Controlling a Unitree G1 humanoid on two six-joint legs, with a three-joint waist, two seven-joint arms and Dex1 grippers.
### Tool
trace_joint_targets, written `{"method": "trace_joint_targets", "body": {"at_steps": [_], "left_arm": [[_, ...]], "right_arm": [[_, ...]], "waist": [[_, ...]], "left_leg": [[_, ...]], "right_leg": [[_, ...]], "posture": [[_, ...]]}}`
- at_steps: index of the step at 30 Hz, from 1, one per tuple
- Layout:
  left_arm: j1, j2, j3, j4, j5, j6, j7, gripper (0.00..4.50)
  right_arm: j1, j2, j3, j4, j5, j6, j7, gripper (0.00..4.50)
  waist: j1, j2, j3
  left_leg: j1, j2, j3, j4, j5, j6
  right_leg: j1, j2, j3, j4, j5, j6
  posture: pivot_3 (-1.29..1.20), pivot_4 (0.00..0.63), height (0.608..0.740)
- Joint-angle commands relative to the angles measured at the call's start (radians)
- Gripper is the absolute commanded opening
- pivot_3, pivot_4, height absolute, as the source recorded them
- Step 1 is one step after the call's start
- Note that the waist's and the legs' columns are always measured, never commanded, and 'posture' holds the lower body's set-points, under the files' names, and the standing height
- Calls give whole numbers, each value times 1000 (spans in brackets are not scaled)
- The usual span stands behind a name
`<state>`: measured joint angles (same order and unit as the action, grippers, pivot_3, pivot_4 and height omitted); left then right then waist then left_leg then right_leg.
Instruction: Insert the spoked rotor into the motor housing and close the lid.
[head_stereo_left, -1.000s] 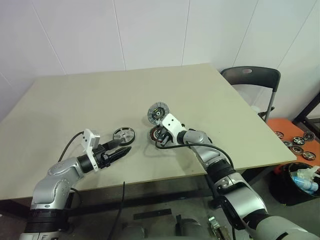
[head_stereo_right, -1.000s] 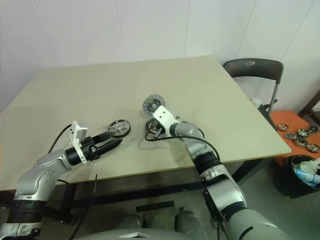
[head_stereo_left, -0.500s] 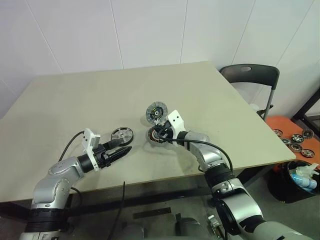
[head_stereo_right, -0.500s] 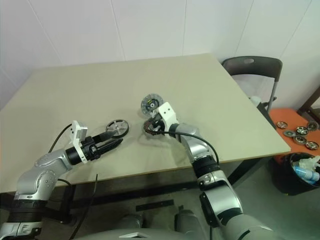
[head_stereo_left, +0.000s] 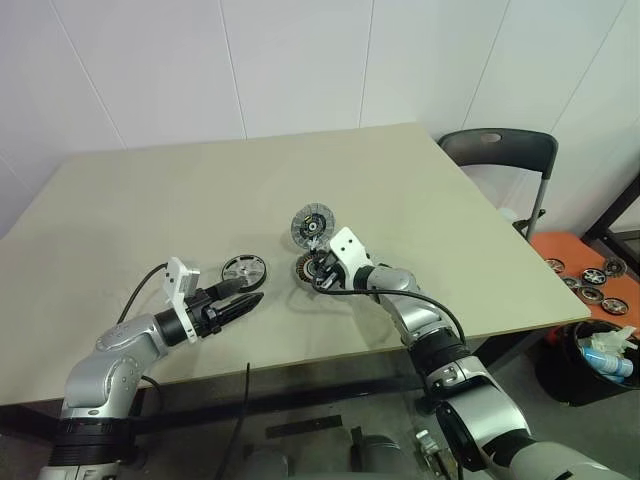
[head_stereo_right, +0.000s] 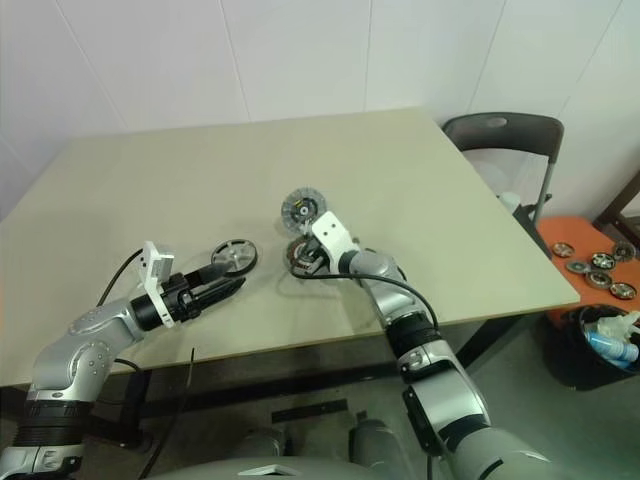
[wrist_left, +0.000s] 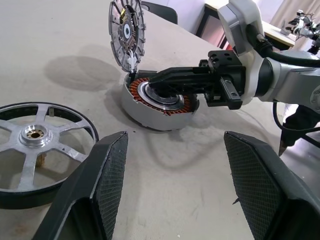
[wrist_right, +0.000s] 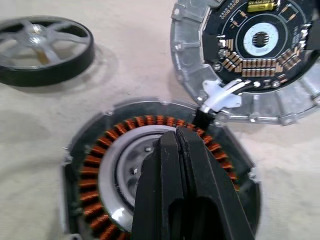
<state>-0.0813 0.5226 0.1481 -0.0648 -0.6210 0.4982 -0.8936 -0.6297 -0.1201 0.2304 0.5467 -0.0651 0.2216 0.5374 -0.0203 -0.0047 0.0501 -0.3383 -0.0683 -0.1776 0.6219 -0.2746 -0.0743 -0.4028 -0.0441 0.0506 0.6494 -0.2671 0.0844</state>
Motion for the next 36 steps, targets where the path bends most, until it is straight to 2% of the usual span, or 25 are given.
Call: {"method": "trace_joint_targets", "body": {"at_steps": [1,10,16,20,25,28,31,36], "left_arm": [[-9,9,20,-42,-19,5,-3,3247],[-15,3,23,-41,-21,16,-1,3247],[-14,-6,23,-32,-18,11,2,3247],[-8,-17,19,-33,-13,6,5,3247],[-6,-22,22,-33,-10,3,7,3247],[-11,-17,25,-24,-9,4,1,3247],[-21,-14,26,-12,-10,5,-3,3247],[-39,-11,25,4,-9,6,-9,3247]], "right_arm": [[11,4,12,18,-16,41,-12,17],[9,-6,69,19,-81,99,-43,17],[-8,22,175,64,-173,114,-52,17],[1,44,182,74,-184,154,-44,17],[12,67,122,66,-132,242,-30,17],[-16,123,-53,95,-7,392,-93,17],[-63,167,-229,137,97,452,-209,17],[-79,172,-235,159,103,420,-257,17]], "waist": [[0,0,0],[0,0,-1],[-1,-1,-1],[-11,-2,-6],[-27,-2,-9],[-24,-1,-10],[-24,-1,-10],[-25,2,-10]], "left_leg": [[0,0,0,0,0,0],[5,0,0,1,0,0],[14,0,0,0,0,0],[17,3,1,0,0,0],[18,8,4,-1,0,0],[18,8,4,-1,0,0],[18,8,4,-1,0,0],[19,8,4,0,0,0]], "right_leg": [[0,0,0,0,0,0],[6,0,0,0,-1,-2],[14,0,0,0,-5,0],[16,0,0,0,-5,0],[16,1,0,0,-5,0],[16,1,0,0,-5,0],[16,1,0,0,-5,0],[15,1,0,0,-5,-1]], "posture": [[0,0,740],[0,0,740],[0,0,740],[0,0,740],[0,0,740],[0,0,740],[0,0,740],[0,0,740]]}}
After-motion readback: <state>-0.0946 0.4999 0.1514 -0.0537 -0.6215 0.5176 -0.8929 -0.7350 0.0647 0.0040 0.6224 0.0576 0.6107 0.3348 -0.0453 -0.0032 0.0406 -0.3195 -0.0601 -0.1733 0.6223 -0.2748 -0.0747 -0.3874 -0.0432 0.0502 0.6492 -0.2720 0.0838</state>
